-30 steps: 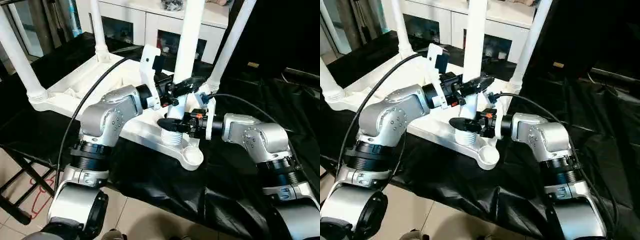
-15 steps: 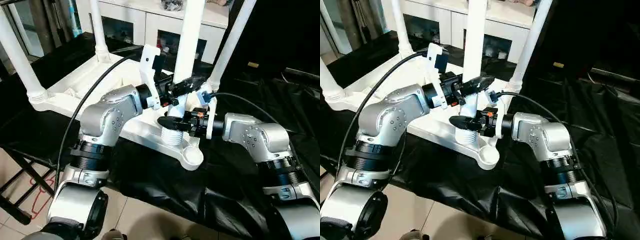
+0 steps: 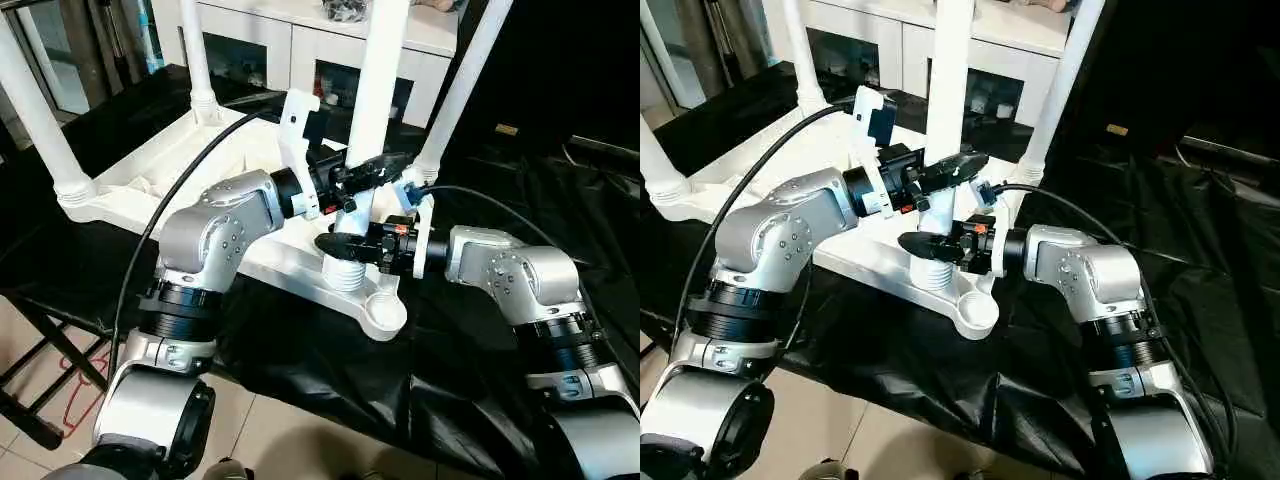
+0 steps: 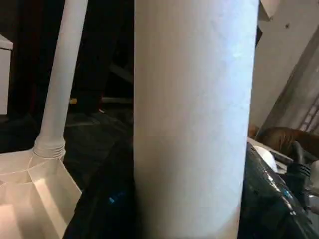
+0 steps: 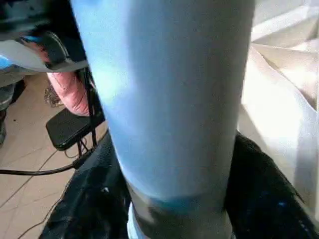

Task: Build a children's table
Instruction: Pick table leg

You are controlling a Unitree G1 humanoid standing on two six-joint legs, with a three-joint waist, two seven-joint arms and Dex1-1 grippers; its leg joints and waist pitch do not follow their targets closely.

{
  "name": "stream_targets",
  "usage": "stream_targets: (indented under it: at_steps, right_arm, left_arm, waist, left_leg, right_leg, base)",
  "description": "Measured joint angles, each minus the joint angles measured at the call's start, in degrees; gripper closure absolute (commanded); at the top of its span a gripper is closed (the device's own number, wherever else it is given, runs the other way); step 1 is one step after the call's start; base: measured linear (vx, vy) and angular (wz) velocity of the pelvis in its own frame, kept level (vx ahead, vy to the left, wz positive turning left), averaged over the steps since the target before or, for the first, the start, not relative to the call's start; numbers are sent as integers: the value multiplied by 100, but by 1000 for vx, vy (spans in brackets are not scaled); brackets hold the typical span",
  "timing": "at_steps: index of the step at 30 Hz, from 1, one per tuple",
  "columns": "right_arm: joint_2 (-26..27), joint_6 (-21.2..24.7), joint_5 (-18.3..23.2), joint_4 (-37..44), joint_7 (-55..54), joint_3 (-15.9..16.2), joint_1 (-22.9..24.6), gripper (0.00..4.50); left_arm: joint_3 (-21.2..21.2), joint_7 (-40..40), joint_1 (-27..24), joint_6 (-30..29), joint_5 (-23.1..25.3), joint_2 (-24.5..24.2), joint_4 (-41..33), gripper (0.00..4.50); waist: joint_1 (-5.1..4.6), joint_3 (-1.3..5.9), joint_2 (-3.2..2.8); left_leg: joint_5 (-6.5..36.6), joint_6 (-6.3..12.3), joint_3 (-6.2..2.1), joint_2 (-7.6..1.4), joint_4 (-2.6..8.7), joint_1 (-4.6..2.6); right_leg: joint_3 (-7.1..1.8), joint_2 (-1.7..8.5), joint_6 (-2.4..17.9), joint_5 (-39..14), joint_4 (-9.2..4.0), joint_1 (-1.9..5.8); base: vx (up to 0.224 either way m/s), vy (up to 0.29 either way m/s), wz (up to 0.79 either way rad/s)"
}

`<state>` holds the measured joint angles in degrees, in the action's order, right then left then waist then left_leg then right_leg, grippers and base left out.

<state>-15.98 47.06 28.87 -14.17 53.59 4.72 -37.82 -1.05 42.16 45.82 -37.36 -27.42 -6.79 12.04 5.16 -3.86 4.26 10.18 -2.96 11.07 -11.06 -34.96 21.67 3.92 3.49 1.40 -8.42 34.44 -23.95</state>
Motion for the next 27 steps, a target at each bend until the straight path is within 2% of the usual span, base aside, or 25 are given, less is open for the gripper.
stream_targets:
  at_steps: [8,9,14,15,17,20,22,24,27]
  right_arm:
    - [13,-85,-20,7,1,22,17,246]
    - [14,-104,-22,7,-5,22,26,246]
    - [63,-161,10,6,-45,-8,76,254]
    - [77,-175,15,10,-53,-14,83,258]
    - [166,-279,26,30,-131,-129,157,258]
    - [524,-548,31,23,-554,-419,254,259]
    - [675,-722,37,0,-837,-565,253,259]
    - [877,-993,59,-69,-1230,-826,253,259]
    - [870,-1559,-209,-266,-1694,-875,276,259]
  left_arm:
    - [0,-28,0,-11,6,3,0,262]
    - [3,-54,0,-11,10,4,0,206]
    - [103,-121,-4,-103,-42,37,3,180]
    - [122,-123,-14,-86,-47,54,2,154]
    - [281,-187,-43,179,-116,226,1,150]
    - [806,-479,-47,736,-451,624,-36,150]
    - [941,-658,-48,977,-481,720,-49,150]
    - [1016,-667,-58,1165,-481,682,-2,150]
    - [849,-292,-145,1534,-179,220,317,150]
  waist:
    - [2,0,0]
    - [2,0,0]
    - [1,0,-1]
    - [0,0,-1]
    - [5,0,-1]
    - [4,0,-1]
    - [-4,2,4]
    - [-10,3,5]
    - [-20,3,5]
  left_leg:
    - [0,0,0,0,0,0]
    - [0,0,0,0,0,0]
    - [-1,-1,0,0,0,-1]
    - [-1,-1,0,0,0,-1]
    - [-1,-1,-1,0,0,0]
    - [-1,-1,-1,0,-2,1]
    - [-1,-2,-1,-1,-1,-4]
    - [-3,-5,-1,-2,-1,-7]
    - [-5,-8,1,-1,1,-17]
  right_leg:
    - [0,0,2,1,1,0]
    - [0,0,2,1,1,0]
    - [0,0,3,2,2,0]
    - [0,0,3,2,2,0]
    - [1,0,3,2,1,1]
    - [0,0,5,3,1,0]
    - [1,0,4,3,2,3]
    - [2,-1,-4,-2,4,1]
    - [-1,-1,-27,-15,4,5]
  base:
    - [0,0,0]
    - [0,0,0]
    - [0,0,0]
    - [0,0,0]
    - [0,0,0]
    - [0,0,0]
    - [0,0,0]
    - [0,0,0]
    - [0,0,0]
